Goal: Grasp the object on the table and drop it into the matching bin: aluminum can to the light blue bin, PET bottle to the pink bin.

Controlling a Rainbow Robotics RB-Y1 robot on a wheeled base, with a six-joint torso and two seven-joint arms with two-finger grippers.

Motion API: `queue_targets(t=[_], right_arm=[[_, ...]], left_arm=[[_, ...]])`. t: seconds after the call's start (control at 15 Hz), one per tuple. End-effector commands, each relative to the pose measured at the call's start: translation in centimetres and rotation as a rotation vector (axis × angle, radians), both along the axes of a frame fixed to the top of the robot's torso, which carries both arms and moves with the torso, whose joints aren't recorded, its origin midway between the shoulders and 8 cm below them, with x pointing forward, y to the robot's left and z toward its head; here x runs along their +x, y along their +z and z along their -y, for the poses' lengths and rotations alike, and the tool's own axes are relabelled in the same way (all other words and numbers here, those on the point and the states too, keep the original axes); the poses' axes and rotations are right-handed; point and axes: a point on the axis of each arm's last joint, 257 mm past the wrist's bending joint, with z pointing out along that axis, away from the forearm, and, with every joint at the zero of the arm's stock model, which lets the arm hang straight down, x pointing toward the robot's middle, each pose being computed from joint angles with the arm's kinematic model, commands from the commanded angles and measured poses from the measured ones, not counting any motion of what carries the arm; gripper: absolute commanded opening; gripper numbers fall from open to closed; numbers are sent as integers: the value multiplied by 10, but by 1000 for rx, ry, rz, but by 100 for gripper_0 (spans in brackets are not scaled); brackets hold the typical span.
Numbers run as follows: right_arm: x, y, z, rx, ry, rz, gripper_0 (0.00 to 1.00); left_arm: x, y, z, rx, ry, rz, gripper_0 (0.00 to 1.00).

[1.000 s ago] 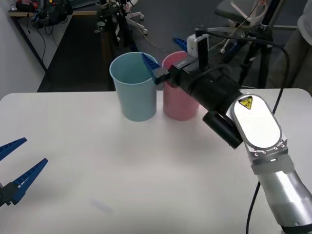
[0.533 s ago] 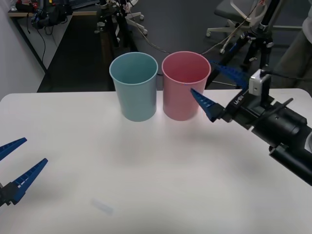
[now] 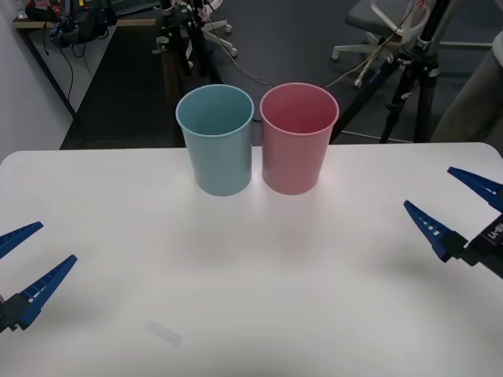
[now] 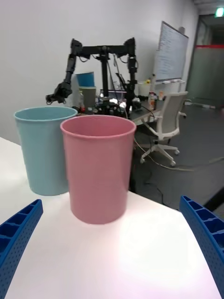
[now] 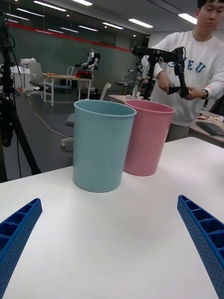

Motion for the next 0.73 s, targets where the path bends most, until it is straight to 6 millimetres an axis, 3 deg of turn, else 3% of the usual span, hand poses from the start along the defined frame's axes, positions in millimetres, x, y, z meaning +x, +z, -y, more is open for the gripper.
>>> queue_targets(t=[0.07,0.33,0.73], right_arm=[[-26,-10,29,40,-46,-39,100],[-52,-21,51,60,-80,-73,100],[-57,-23,47,58,-63,-78,100]], left_arm=[[0,0,0,0,0,0,100],[0,0,0,0,0,0,100],[0,0,0,0,0,0,100]])
